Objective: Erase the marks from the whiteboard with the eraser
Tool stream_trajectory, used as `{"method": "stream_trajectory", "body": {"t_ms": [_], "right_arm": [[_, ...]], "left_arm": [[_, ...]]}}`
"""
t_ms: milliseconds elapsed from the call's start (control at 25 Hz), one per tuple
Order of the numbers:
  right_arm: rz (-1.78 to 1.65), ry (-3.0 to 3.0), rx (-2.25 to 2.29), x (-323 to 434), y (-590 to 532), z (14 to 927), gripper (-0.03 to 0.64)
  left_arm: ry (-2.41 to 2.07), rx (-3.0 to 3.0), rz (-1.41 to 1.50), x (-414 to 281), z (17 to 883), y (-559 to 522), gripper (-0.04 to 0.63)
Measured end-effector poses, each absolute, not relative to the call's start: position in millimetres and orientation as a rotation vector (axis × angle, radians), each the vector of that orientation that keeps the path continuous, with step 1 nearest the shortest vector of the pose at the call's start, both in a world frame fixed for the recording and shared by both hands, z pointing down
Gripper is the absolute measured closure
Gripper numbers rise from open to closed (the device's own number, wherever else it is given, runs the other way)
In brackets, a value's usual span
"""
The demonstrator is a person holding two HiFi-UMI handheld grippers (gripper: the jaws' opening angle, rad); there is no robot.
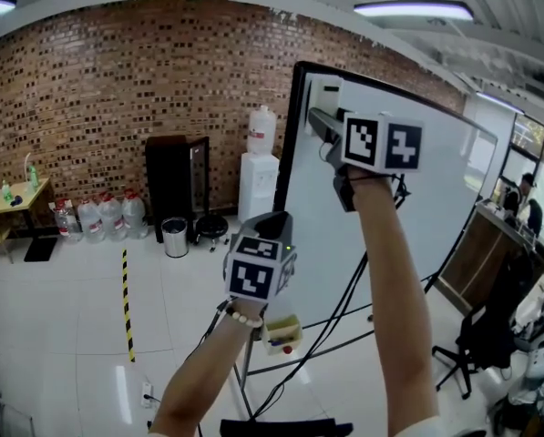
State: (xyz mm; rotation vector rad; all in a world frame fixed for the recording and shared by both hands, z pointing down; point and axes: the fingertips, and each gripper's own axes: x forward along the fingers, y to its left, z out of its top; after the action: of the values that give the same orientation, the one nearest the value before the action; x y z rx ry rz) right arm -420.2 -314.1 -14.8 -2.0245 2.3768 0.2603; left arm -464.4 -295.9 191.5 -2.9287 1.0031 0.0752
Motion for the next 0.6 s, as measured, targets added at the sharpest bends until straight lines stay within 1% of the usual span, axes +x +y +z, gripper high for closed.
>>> {"method": "stream_trajectory", "body": {"t_ms": [240,600], "right_arm": [[0.168,2.424,-1.977,-422.1,-334.9,-15.9,0.374],[0.265,2.482,-1.993,-407.4,-332.1,-17.9,0.373]], "left_arm": [[0.976,-2.937,0.093,-455.5,189.3,-299.1,0.607],[1.053,-2.937,0.096,-422.3,196.7,-294.1,0.607]]}}
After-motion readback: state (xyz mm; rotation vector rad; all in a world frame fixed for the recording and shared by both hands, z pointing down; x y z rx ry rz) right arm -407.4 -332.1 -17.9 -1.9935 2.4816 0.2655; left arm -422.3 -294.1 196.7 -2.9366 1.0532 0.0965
